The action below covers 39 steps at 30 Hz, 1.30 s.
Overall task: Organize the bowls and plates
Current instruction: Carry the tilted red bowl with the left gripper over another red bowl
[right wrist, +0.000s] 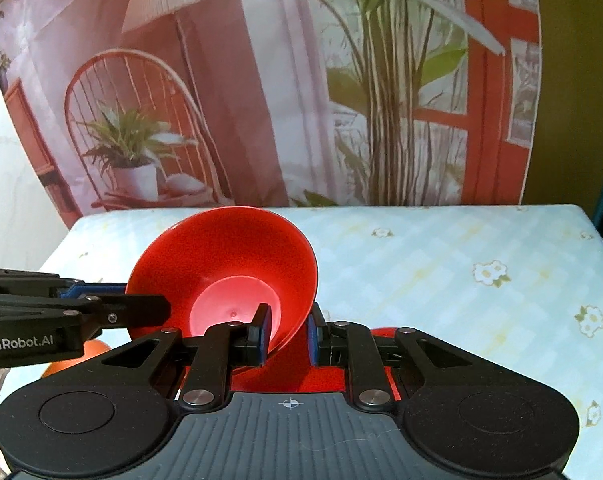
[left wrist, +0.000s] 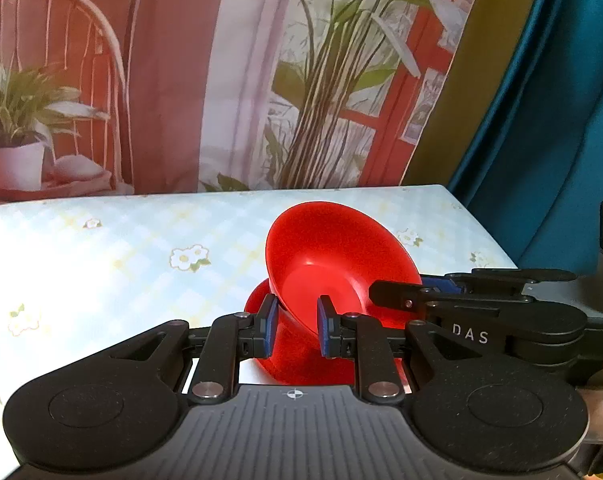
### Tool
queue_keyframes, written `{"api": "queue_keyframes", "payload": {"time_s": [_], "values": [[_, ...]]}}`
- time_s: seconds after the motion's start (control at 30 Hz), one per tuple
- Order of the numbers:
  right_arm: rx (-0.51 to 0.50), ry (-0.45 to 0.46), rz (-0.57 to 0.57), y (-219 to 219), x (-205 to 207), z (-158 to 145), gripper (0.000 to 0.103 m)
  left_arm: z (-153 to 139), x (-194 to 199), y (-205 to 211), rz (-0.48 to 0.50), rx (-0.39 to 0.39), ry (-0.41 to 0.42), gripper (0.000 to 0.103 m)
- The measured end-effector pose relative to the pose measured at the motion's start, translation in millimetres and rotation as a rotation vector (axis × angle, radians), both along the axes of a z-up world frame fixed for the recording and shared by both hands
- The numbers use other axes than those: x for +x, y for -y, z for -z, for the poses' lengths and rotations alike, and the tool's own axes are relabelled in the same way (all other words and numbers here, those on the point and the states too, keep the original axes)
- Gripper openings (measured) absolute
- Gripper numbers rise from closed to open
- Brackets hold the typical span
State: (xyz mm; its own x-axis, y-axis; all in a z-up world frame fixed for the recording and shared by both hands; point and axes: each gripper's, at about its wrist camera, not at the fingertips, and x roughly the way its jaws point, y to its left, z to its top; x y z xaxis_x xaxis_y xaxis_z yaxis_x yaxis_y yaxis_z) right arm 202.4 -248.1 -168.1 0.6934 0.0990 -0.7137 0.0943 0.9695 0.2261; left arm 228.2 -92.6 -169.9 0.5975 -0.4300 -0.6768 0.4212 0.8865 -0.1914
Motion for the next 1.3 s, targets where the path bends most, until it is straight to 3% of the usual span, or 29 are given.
{"api": "queue_keyframes", "payload": {"time_s": [1.3], "values": [[-0.010, -0.067, -0.023, -7, 12, 22, 0.018, 21, 16, 8, -0.021, 0.003, -0.063, 0.022]]}}
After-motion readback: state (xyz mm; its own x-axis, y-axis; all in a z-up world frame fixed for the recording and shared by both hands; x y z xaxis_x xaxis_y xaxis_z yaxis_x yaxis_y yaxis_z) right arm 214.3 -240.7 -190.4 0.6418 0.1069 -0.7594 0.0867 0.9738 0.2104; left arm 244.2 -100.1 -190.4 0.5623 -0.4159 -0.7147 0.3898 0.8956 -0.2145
